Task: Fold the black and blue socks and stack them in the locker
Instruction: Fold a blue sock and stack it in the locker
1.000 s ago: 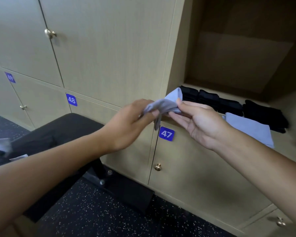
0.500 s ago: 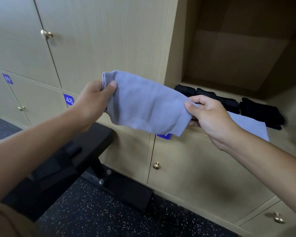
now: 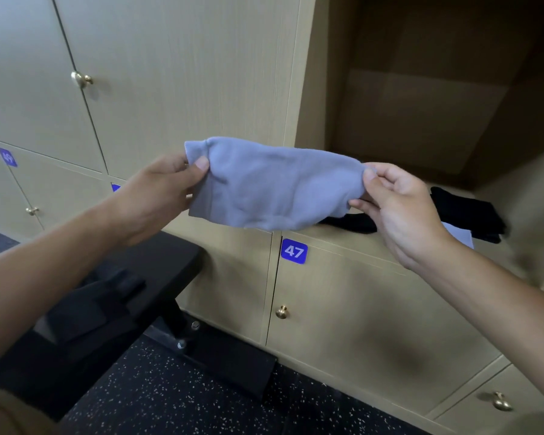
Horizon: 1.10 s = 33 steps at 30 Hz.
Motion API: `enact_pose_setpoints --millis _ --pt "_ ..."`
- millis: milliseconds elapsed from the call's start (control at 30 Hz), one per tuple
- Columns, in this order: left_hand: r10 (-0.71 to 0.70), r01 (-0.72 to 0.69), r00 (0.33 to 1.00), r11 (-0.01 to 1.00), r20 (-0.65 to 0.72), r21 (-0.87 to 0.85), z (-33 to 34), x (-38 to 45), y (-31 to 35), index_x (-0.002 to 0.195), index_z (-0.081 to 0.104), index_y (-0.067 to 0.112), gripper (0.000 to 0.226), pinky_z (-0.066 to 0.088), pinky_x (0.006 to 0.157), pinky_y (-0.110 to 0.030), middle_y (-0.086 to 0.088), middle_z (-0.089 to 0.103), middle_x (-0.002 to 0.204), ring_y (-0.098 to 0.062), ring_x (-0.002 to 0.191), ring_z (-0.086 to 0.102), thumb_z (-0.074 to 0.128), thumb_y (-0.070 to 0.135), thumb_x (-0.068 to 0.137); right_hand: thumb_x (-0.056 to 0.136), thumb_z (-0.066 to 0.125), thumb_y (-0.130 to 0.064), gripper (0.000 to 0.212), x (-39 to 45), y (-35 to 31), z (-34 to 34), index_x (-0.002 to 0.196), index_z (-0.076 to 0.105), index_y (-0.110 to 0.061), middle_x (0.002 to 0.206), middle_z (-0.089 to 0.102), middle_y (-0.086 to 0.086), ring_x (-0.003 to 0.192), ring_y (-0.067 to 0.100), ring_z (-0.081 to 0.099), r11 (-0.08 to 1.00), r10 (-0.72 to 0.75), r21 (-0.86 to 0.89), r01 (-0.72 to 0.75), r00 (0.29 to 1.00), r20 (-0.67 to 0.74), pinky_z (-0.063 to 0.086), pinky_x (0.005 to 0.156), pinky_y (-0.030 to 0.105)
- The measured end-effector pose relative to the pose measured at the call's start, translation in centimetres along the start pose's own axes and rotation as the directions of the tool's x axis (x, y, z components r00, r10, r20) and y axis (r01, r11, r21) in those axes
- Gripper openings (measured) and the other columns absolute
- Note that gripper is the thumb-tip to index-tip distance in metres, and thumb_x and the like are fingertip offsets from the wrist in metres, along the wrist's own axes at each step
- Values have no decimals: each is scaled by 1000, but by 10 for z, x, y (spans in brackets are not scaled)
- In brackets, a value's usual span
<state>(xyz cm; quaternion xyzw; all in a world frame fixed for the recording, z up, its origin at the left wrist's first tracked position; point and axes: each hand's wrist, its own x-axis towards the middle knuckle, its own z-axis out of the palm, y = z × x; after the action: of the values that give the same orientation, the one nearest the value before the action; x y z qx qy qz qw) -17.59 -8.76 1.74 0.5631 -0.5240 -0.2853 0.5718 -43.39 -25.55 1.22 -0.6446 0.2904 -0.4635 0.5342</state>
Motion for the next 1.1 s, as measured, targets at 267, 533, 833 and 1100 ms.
enact_pose_setpoints --millis 267,533,833,1100 --pt "71 -61 972 997 224 -49 25 -5 3 111 66 14 22 55 95 -33 -10 73 112 -25 107 69 49 25 103 109 38 -14 23 -10 -14 4 108 61 -7 94 66 3 96 16 63 989 -9 138 -45 930 367 56 88 32" --pt "136 -152 958 987 251 43 55 -2 8 101 59 10 12 50 77 -18 8 72 94 -7 85 66 48 10 106 107 41 -18 29 -26 -20 23 119 60 -1 132 53 36 112 27 61 985 47 107 -133 814 579 56 93 36" --pt "86 -111 957 991 276 79 65 -2 -2 98 62 15 15 47 83 -24 8 67 94 -8 91 62 57 29 98 102 58 -27 18 -29 -10 35 116 66 -17 113 60 12 94 26 57 975 164 37 -219 824 542 48 77 34" --pt "65 -77 971 996 229 45 67 -1 -3 95 60 13 17 50 83 -31 -10 70 97 -17 93 65 65 29 95 102 56 -25 22 -29 -11 35 119 64 -15 113 66 8 93 21 62 970 194 26 -243 829 525 53 72 27"
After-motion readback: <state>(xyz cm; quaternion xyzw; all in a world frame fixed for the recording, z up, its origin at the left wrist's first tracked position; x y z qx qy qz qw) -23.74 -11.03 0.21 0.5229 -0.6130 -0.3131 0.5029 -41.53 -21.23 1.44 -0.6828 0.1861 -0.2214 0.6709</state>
